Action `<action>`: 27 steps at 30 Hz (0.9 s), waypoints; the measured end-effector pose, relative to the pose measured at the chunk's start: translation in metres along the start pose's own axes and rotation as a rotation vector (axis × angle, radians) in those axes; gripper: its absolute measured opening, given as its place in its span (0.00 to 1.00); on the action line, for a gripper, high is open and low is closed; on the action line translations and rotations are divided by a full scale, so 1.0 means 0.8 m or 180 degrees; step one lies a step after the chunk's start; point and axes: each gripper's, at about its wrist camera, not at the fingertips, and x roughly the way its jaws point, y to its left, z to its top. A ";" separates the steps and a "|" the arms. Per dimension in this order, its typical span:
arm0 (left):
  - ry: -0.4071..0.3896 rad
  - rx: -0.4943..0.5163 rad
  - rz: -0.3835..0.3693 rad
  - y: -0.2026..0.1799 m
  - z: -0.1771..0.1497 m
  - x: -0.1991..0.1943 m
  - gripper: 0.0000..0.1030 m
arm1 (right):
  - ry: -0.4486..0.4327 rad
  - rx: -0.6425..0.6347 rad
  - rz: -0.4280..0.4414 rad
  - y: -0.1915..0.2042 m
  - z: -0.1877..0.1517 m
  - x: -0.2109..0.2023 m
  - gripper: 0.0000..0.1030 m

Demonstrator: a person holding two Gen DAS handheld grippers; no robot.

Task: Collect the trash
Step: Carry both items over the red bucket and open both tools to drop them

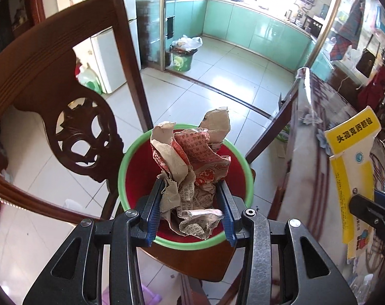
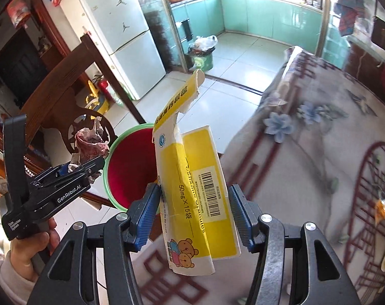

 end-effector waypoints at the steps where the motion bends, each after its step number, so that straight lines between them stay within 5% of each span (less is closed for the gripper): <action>1: 0.0012 -0.0015 0.0000 0.005 0.001 0.003 0.38 | 0.0034 -0.0021 0.0008 0.006 0.004 0.011 0.53; 21: 0.0093 -0.0152 0.0065 0.049 0.013 0.032 0.39 | 0.0203 -0.0512 0.0150 0.081 0.049 0.116 0.56; 24: 0.0083 -0.0146 0.0064 0.051 0.014 0.034 0.54 | 0.0203 -0.0511 0.0190 0.084 0.052 0.122 0.60; 26: 0.0042 -0.0178 0.0122 0.052 0.015 0.032 0.88 | 0.0193 -0.0514 0.0166 0.086 0.055 0.125 0.60; 27: -0.0006 -0.0205 0.0153 0.054 0.014 0.029 0.92 | 0.0181 -0.0520 0.0148 0.087 0.055 0.125 0.60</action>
